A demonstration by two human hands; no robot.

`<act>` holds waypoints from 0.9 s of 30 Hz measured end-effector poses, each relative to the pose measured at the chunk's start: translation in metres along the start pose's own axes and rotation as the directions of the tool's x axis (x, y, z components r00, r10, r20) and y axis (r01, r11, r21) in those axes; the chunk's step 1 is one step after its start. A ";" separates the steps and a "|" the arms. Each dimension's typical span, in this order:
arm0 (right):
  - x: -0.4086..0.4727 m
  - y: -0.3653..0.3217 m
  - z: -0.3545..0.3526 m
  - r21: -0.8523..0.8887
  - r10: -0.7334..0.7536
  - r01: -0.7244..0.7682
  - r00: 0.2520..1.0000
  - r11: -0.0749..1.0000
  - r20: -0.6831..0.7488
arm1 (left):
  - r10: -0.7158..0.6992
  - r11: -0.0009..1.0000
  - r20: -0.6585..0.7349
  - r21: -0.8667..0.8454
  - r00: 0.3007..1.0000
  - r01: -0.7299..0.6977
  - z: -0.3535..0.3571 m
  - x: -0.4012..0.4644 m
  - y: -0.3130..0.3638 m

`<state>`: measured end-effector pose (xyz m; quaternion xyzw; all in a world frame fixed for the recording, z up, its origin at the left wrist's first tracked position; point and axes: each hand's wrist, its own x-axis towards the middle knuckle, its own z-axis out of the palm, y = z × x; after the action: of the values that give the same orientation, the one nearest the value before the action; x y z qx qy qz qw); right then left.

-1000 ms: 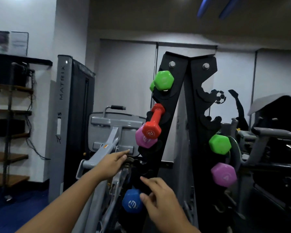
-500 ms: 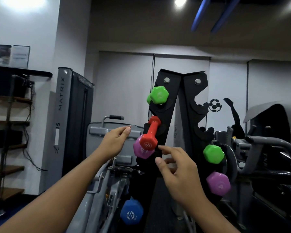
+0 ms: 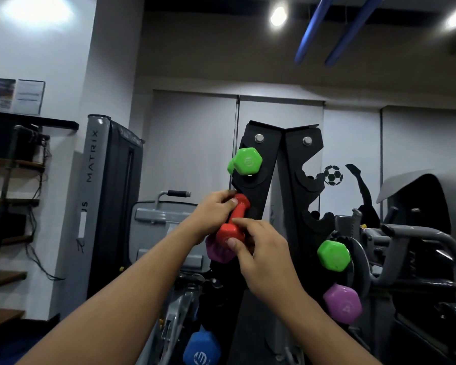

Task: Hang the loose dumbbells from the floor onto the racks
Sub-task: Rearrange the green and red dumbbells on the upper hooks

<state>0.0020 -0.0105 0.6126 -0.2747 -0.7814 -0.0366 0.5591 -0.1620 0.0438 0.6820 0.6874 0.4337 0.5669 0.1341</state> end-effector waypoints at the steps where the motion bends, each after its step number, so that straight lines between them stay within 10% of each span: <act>1: 0.001 0.001 -0.001 -0.010 -0.004 0.004 1.000 1.000 0.010 | -0.020 1.000 -0.008 -0.021 1.000 0.020 0.000 0.002 -0.001; 27: 0.029 0.006 -0.031 0.134 0.094 -0.083 0.993 0.988 -0.076 | -0.091 0.977 -0.206 -0.206 0.974 0.047 -0.012 0.029 0.000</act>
<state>0.0247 -0.0052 0.6487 -0.2705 -0.7456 0.0282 0.6084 -0.1737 0.0620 0.7048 0.5897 0.4103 0.6734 0.1744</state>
